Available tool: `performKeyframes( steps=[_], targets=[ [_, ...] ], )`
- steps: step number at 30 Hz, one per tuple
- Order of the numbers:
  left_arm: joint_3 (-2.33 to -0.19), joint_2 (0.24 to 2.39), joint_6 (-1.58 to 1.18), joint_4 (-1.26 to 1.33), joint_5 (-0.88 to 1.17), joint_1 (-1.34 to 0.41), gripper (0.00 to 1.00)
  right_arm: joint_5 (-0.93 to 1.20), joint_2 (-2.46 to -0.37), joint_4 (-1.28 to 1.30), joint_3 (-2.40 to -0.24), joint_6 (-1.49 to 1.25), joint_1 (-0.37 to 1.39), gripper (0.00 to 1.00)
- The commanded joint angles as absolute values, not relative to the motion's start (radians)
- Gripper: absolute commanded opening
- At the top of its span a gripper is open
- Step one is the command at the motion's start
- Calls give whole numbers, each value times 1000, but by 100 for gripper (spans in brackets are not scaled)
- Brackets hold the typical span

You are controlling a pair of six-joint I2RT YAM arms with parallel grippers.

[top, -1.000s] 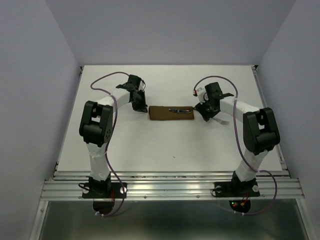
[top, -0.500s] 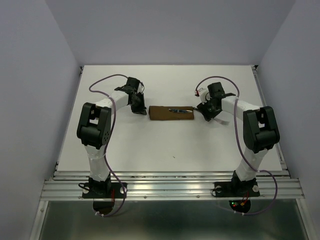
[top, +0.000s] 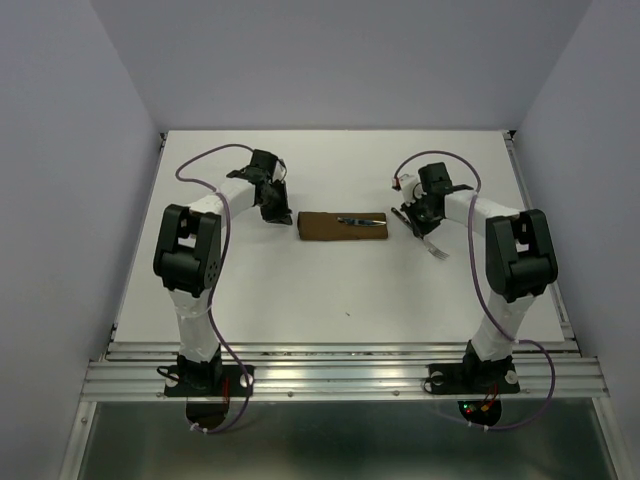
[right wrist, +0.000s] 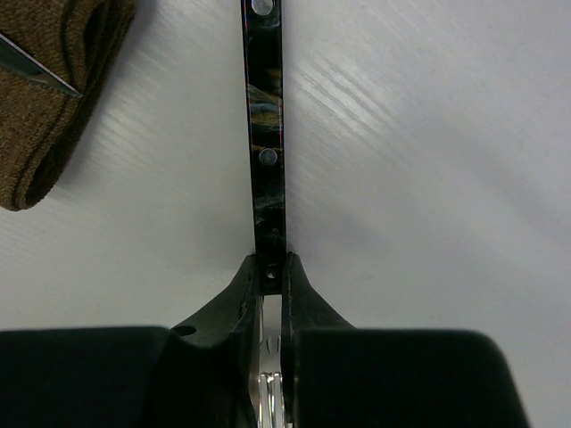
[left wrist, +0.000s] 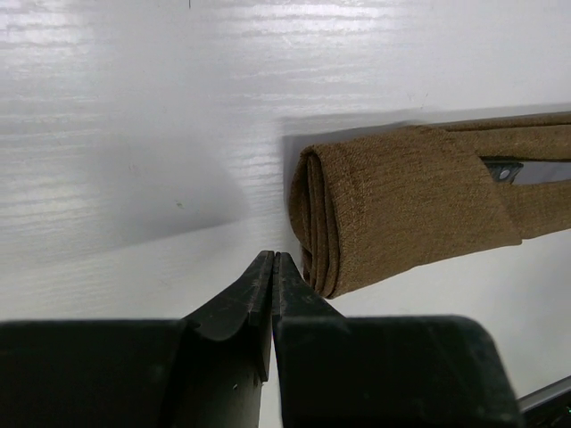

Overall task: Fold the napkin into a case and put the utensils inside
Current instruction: Pick up the fork from the center of the board, then stuff the fork into the folded napkin.

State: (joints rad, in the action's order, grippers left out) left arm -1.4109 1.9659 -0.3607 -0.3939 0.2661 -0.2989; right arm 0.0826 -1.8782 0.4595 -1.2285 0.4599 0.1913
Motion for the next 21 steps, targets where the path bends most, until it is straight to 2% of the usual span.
performKeyframes(
  steps=[1,6,10,13,16,21],
  targets=[
    [-1470,1983,-341,-413,285,-290,13,-57,-1850,391,-1197,446,193,1],
    [-1483,2011,-336,-417,307,-290,13,-49,-1706,292,-1151,466,193,1],
    [-1493,2028,-337,-414,319,-290,13,61,-1495,93,-996,645,235,1],
    [-1500,2045,-341,-414,331,-290,13,83,-1471,109,-986,738,250,1],
    [-1502,2052,-348,-410,344,-290,13,83,-1519,189,-1043,758,285,1],
    [-1503,2059,-350,-410,354,-290,13,100,-1561,181,-1060,787,348,1]
  ],
)
